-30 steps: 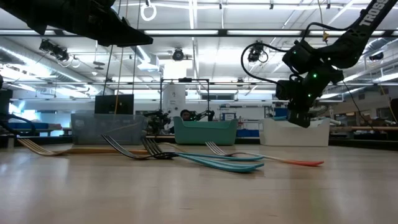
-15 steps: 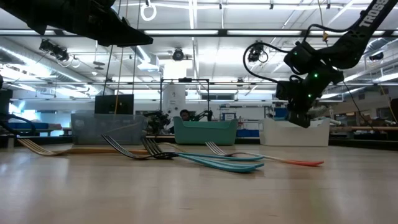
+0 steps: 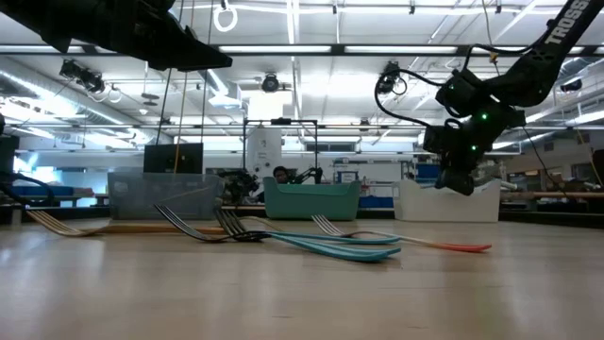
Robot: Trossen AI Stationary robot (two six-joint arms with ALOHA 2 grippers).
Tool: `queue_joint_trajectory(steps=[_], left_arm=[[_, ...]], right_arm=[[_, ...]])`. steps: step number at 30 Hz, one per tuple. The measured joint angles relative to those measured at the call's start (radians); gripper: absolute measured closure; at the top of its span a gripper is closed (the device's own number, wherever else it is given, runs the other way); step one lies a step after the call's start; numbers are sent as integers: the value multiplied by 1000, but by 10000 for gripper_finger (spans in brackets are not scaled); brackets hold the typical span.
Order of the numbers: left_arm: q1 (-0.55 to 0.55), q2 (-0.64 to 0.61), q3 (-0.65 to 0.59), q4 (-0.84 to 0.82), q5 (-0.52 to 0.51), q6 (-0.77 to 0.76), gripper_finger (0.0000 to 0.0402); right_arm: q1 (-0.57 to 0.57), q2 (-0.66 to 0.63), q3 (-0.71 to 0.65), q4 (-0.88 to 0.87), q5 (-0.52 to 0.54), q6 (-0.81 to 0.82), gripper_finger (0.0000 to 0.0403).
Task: Sort silverware by color (type)
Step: Put the blue fork into the white bin
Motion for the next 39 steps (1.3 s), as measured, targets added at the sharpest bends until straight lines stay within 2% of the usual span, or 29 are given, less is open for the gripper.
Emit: queue_joint_trajectory(steps=[4, 9, 13, 19, 24, 33, 39], left_arm=[[0, 0, 0, 1, 0, 0, 290], [0, 0, 0, 1, 0, 0, 290], [0, 0, 0, 1, 0, 0, 290], [0, 0, 0, 0, 0, 0, 290], [0, 0, 0, 0, 0, 0, 290], [0, 0, 0, 0, 0, 1, 290], [0, 0, 0, 0, 0, 1, 290]], right_arm=[[-16, 1, 0, 5, -54, 8, 384], [-13, 46, 0, 24, -74, -22, 384], [13, 101, 0, 35, -22, -28, 384], [9, 192, 2, 123, -19, 19, 385], [16, 191, 2, 121, -15, 57, 385], [10, 185, 1, 118, -71, 120, 383], [17, 185, 1, 121, -19, 125, 352]])
